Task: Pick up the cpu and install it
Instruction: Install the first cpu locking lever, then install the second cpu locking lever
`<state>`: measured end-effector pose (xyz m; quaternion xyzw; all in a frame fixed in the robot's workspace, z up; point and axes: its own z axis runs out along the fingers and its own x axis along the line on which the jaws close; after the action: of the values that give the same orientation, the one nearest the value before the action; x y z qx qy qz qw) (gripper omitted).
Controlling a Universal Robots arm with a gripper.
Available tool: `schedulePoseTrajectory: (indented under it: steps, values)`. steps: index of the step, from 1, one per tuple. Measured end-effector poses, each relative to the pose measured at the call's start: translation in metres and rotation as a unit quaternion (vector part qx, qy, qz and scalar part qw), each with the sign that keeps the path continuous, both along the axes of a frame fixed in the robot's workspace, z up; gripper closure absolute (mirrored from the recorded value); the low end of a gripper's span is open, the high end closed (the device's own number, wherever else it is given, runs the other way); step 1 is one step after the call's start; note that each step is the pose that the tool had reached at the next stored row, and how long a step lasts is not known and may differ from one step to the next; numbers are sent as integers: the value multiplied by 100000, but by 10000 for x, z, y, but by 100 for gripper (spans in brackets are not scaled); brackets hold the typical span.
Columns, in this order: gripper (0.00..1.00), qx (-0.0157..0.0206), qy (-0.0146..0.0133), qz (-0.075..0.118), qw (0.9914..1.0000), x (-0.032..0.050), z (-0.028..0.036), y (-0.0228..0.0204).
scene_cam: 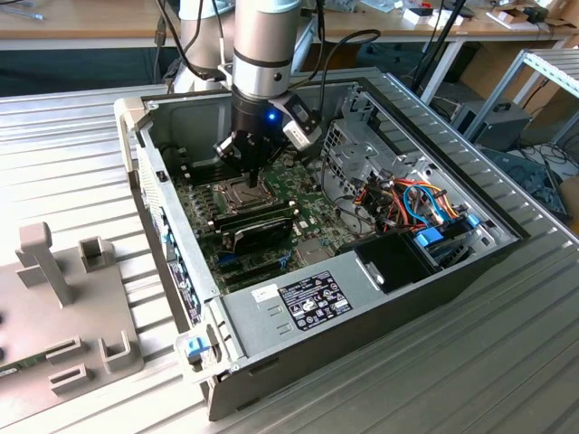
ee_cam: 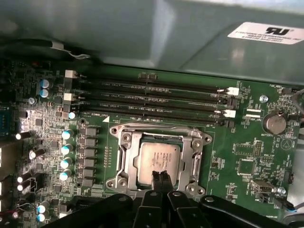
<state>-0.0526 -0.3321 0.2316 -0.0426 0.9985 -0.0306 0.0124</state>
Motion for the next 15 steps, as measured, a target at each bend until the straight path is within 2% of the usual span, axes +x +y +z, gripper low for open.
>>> schedulePoseTrajectory:
  steps: [3, 15]
  values:
    - [89, 20, -53, -2, 100000, 0, 18, 1]
    - [89, 10, -55, 2, 100000, -31, 19, 0]
